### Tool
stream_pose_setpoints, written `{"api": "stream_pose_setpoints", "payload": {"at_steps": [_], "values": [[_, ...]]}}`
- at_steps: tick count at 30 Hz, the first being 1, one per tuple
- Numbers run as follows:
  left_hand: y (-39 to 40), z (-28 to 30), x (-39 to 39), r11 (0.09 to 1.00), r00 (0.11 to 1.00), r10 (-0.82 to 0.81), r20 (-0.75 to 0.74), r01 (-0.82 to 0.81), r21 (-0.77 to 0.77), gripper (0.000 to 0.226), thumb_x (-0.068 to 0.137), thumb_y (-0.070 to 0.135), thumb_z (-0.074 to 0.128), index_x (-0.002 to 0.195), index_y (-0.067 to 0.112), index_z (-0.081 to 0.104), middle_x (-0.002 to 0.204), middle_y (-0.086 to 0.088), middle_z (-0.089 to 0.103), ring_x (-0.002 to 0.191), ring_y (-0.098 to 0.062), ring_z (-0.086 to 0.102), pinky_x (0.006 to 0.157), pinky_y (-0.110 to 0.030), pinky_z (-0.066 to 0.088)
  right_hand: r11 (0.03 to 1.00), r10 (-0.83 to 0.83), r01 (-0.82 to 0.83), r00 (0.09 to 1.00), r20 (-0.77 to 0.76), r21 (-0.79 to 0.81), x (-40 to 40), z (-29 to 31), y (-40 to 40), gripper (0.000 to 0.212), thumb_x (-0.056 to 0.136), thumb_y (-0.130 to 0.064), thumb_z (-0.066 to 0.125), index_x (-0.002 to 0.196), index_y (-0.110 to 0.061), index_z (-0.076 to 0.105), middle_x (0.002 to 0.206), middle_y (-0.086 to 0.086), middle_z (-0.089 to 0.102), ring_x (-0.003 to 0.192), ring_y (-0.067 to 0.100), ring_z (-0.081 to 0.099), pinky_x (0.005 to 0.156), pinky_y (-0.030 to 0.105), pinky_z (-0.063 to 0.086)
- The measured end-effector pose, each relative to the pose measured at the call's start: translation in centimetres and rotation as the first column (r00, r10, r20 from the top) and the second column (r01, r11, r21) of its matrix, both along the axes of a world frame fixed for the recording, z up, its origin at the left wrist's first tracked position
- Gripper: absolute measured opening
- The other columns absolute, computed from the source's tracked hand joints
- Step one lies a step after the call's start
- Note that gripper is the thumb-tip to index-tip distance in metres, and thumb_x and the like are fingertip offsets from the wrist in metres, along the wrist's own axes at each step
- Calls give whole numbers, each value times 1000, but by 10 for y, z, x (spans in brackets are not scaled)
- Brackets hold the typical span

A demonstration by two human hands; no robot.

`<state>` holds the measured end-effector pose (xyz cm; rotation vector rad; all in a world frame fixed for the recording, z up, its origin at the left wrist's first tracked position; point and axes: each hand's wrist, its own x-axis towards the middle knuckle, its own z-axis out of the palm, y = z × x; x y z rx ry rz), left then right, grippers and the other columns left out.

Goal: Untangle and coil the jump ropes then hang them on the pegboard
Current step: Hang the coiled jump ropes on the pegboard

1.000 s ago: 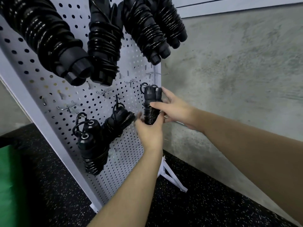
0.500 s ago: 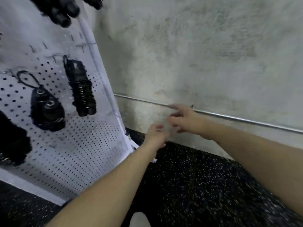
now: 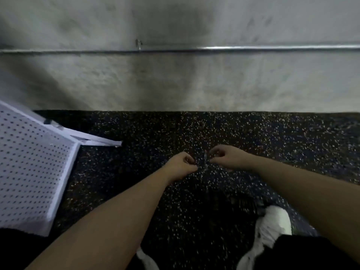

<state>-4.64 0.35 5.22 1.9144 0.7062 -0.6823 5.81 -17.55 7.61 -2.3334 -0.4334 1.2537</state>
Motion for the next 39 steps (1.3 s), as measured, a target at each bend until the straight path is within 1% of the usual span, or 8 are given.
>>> {"api": "stream_pose_setpoints", "payload": {"at_steps": [7,11,15,21,24,27,32,39], "values": [[-37,-72,-16,981,976,-191,-102,187,-43,45,86,32,79,123,19,57,108,1,61,89,-11,58,75,-26,50,958,160,-177,983,-94,-224,-21,-73,-37,61,88,-30,74,142,-18,50,118,3,64,101,19,60,81,24,45],[-60,-98,-21,972,963,-235,-135,228,-60,58,83,38,81,130,21,51,116,1,56,85,-7,55,64,-19,42,912,249,-285,956,-154,-296,-37,-97,-49,69,81,-32,80,142,-21,47,129,4,61,114,23,60,93,27,48],[-76,-111,-21,967,955,-256,-149,250,-54,59,84,37,80,135,24,53,136,-3,51,107,-18,60,86,-26,50,887,332,-356,934,-131,-295,-44,-106,-57,61,82,-24,76,136,-24,48,129,3,60,111,23,60,94,32,51],[-76,-111,-23,959,949,-283,-139,280,-40,53,84,31,79,131,23,57,134,-4,53,105,-18,63,89,-29,54,867,413,-424,905,-98,-263,-51,-104,-65,64,87,-17,66,143,-29,37,112,-1,64,99,21,61,81,29,49],[-75,-107,-25,958,952,-286,-107,282,-46,47,85,30,78,127,23,59,128,-2,58,97,-14,64,85,-28,55,848,457,-458,887,-71,-267,-59,-104,-62,71,90,-20,62,152,-28,29,122,3,62,112,24,57,92,29,45],[-73,-100,-25,961,959,-278,-55,276,-30,42,86,29,77,124,22,61,124,0,55,87,-9,59,77,-23,52,864,409,-405,911,-51,-299,-59,-105,-59,61,89,-22,67,144,-18,41,132,6,60,119,25,57,91,27,45],[-71,-90,-25,962,963,-268,-15,267,-56,39,88,27,77,123,20,62,110,5,57,80,-7,57,68,-19,49,893,353,-340,935,-8,-296,-47,-100,-68,48,80,-32,79,123,-24,60,106,-3,61,103,20,61,81,29,51],[-76,-65,-12,951,956,-294,22,295,-97,49,86,31,80,130,21,60,115,4,57,99,-12,58,85,-24,50,923,371,-356,924,95,-144,-29,-61,-70,25,82,-36,80,103,-24,75,97,-10,56,97,12,58,71,20,43]]}}
